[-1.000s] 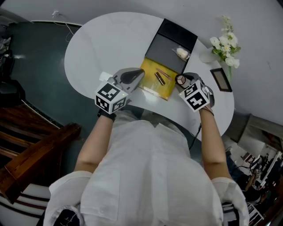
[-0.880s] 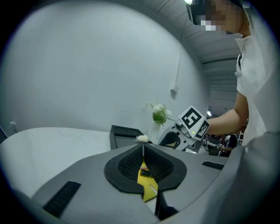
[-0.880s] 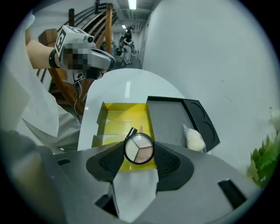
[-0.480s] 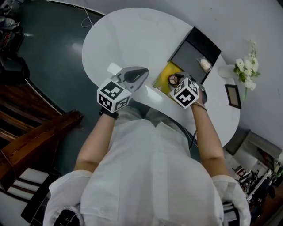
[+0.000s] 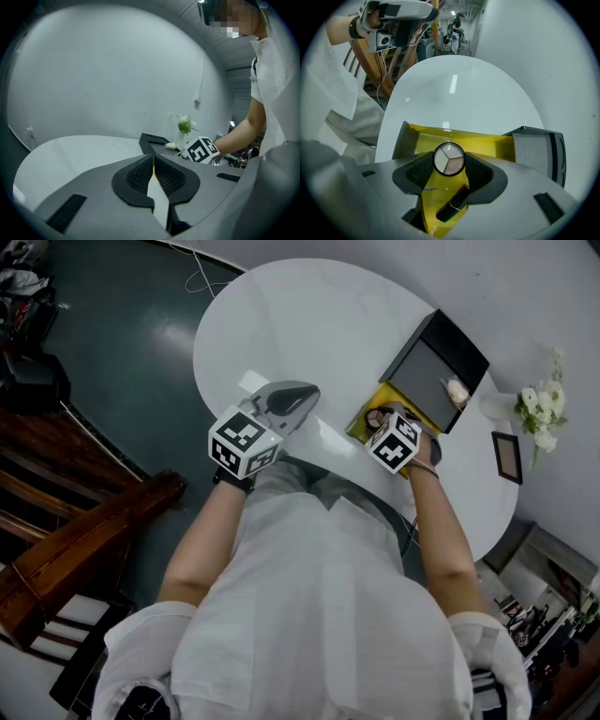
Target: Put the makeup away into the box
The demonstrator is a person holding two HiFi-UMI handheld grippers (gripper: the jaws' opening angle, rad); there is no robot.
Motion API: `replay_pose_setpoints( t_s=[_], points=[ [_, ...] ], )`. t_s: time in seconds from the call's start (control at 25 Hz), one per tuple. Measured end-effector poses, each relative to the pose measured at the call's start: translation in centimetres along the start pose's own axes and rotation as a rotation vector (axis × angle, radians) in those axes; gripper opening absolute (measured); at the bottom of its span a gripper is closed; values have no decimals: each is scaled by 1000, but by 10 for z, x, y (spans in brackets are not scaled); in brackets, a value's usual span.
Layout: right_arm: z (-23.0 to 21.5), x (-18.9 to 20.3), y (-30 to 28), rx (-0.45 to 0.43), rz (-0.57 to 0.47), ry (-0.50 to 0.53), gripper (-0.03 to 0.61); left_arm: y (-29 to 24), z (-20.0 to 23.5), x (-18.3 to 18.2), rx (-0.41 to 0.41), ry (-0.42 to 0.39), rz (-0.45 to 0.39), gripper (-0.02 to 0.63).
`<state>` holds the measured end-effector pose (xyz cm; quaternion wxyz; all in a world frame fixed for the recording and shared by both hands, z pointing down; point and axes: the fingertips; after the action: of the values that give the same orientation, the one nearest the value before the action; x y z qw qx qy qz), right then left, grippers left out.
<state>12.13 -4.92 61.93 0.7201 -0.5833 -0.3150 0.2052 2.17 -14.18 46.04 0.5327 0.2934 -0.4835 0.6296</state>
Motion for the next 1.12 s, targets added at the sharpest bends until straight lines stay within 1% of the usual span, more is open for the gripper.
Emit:
replay_pose_setpoints(
  t_s=[0.16, 0.48, 0.64, 0.72, 0.8, 0.88, 0.96, 1.12],
  points=[
    [2, -1, -6, -4, 23, 5, 213, 3, 8, -5, 18, -9, 10, 26],
    [2, 0, -4, -15, -4, -25, 213, 2, 19, -13, 56, -32, 24, 26],
    [1, -4, 3, -17, -33, -67, 215, 1, 22, -20, 73, -49, 29, 26],
    [-3, -6, 10, 2, -53, -95, 215, 0, 23, -25, 82, -57, 26, 26],
    [-9, -10, 23, 35, -101, -154, 215, 1, 27, -30, 84, -63, 21, 26],
    [-15, -12, 39, 76, -169, -245, 215, 3, 32, -37, 80, -64, 11, 26],
    [-24, -8, 61, 135, -241, -357, 215, 4, 37, -46, 73, -68, -3, 26],
    [-53, 16, 117, 308, -436, -633, 212, 4, 43, -76, 63, -96, -50, 26]
  ],
)
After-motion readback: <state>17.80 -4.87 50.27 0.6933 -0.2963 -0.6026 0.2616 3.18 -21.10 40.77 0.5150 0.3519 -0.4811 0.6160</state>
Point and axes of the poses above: the fingertips, and each gripper's own axes: y backward along the fingers, z to its left, x out of its underside, and after that the axes turned 5 degrees about y, right-handed
